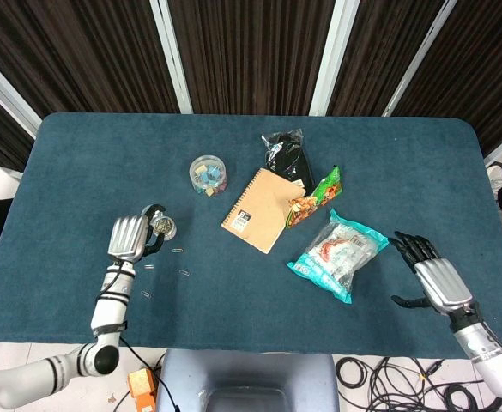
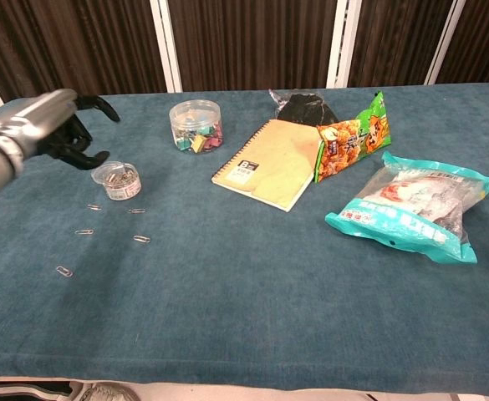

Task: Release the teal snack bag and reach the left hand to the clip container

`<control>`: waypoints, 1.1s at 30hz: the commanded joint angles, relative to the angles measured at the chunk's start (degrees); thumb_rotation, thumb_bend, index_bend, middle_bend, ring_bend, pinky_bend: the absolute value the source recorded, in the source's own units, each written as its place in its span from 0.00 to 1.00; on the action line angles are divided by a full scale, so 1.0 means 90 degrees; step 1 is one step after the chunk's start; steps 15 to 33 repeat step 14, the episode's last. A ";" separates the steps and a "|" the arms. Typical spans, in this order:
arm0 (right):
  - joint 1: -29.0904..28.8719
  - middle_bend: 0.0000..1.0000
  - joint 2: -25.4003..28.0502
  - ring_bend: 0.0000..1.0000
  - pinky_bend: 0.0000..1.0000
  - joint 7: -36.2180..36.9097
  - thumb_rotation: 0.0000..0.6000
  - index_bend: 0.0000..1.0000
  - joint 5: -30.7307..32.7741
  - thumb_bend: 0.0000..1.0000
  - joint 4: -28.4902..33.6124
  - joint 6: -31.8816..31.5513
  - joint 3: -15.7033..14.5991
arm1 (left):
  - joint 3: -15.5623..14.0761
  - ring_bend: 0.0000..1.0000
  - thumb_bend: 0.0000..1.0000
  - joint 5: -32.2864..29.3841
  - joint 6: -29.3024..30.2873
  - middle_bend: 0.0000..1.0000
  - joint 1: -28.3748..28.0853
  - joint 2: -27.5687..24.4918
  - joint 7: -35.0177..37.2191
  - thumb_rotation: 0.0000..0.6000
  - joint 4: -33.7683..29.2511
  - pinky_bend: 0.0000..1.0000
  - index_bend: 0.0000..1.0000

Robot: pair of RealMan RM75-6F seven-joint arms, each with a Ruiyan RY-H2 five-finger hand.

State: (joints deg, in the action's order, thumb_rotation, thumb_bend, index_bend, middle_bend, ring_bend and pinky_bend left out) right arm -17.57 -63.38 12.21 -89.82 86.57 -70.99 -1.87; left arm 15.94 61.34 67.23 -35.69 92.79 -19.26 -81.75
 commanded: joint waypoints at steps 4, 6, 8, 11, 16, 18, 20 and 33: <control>0.0925 0.00 0.0092 0.00 0.02 -0.1402 1.00 0.00 0.0039 0.06 0.0315 -0.1023 -0.0295 | -0.2684 0.00 0.36 0.3302 0.2083 0.01 0.2229 -0.2656 0.1317 1.00 -0.1494 0.04 0.00; 0.1137 0.00 0.0061 0.00 0.02 -0.1803 1.00 0.00 -0.0052 0.06 0.0408 -0.1302 -0.0366 | -0.2887 0.00 0.36 0.3428 0.2706 0.00 0.2772 -0.2613 0.1297 1.00 -0.1112 0.00 0.00; 0.1294 0.00 0.0005 0.00 0.02 -0.1874 1.00 0.00 -0.0127 0.06 0.0474 -0.1531 -0.0387 | -0.2893 0.00 0.36 0.3440 0.3053 0.00 0.3085 -0.2454 0.1583 1.00 -0.0818 0.00 0.00; 0.1383 0.00 -0.0066 0.00 0.02 -0.1941 1.00 0.00 -0.0258 0.06 0.0462 -0.1729 -0.0354 | -0.2918 0.00 0.36 0.3598 0.3064 0.00 0.3161 -0.2485 0.1556 1.00 -0.0635 0.00 0.00; 0.1395 0.00 -0.0103 0.00 0.02 -0.1926 1.00 0.00 -0.0236 0.06 0.0449 -0.1695 -0.0310 | -0.2920 0.00 0.36 0.3537 0.2836 0.00 0.3165 -0.2577 0.1652 1.00 -0.0703 0.00 0.00; 0.1395 0.00 -0.0103 0.00 0.02 -0.1926 1.00 0.00 -0.0236 0.06 0.0449 -0.1695 -0.0310 | -0.2920 0.00 0.36 0.3537 0.2836 0.00 0.3165 -0.2577 0.1652 1.00 -0.0703 0.00 0.00; 0.1395 0.00 -0.0103 0.00 0.02 -0.1926 1.00 0.00 -0.0236 0.06 0.0449 -0.1695 -0.0310 | -0.2920 0.00 0.36 0.3537 0.2836 0.00 0.3165 -0.2577 0.1652 1.00 -0.0703 0.00 0.00; 0.1395 0.00 -0.0103 0.00 0.02 -0.1926 1.00 0.00 -0.0236 0.06 0.0449 -0.1695 -0.0310 | -0.2920 0.00 0.36 0.3537 0.2836 0.00 0.3165 -0.2577 0.1652 1.00 -0.0703 0.00 0.00</control>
